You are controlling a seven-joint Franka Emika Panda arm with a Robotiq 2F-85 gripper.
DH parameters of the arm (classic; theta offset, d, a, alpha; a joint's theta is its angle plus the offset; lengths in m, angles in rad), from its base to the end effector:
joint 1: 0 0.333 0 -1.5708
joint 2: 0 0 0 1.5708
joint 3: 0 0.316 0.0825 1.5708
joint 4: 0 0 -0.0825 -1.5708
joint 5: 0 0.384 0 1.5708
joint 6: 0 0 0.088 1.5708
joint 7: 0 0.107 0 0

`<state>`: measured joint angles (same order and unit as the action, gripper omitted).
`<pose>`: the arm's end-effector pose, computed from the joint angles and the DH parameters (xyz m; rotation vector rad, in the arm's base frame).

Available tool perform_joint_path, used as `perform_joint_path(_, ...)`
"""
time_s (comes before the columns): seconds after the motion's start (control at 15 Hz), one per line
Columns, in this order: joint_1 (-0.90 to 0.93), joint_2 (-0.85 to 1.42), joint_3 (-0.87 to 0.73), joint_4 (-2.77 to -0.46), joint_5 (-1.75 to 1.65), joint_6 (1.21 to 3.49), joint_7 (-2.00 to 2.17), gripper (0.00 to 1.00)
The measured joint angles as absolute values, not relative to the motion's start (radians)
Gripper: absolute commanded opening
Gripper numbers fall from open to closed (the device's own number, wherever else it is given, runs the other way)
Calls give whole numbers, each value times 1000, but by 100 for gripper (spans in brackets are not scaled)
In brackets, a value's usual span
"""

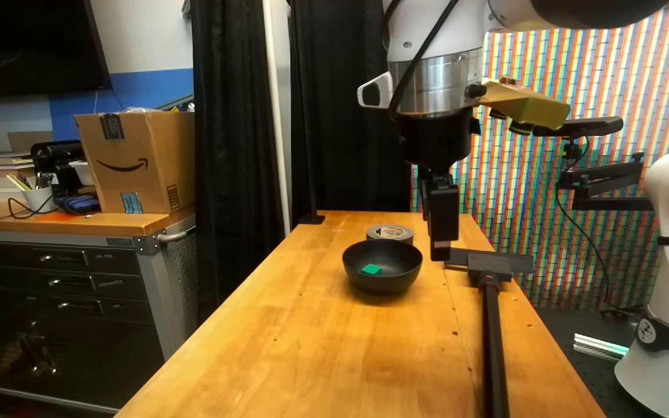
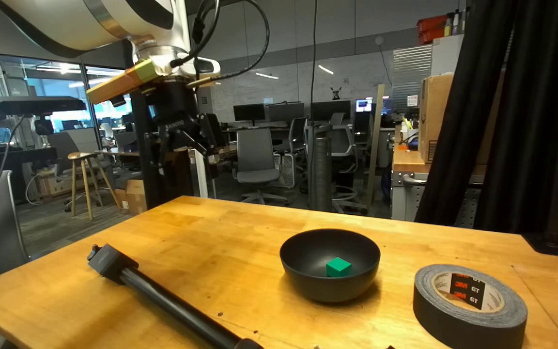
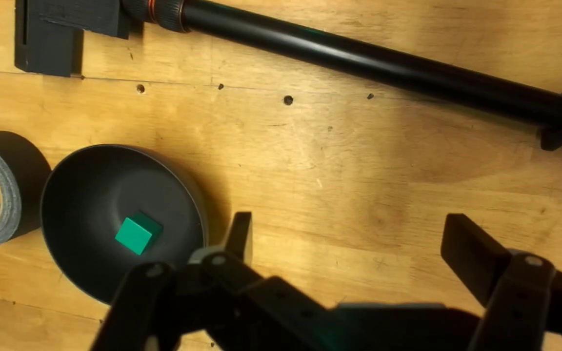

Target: Move the black bowl to the left

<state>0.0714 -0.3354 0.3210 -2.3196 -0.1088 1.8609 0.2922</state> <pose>0.4031 0.1638 0.4565 2.8946 0.1662 -0.0960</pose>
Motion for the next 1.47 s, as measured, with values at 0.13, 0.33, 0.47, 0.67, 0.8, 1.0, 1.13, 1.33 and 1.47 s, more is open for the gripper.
perform_joint_path(0.13,71,-335,321,-2320,-109,1861,292,100)
perform_joint_path(0.33,79,-331,303,-2323,-109,1860,291,100)
perform_joint_path(0.47,78,-328,266,-2322,-109,1862,275,100)
perform_joint_path(0.67,65,-322,185,-2314,-109,1872,242,100)
perform_joint_path(0.8,47,-312,137,-2302,-109,1877,226,100)
perform_joint_path(1.0,31,-287,98,-2277,-109,1894,206,100)
perform_joint_path(1.13,29,-262,89,-2255,-109,1906,194,100)
perform_joint_path(1.33,30,-215,83,-2226,-107,1929,173,100)
perform_joint_path(1.47,29,-180,74,-2209,-102,1945,156,100)
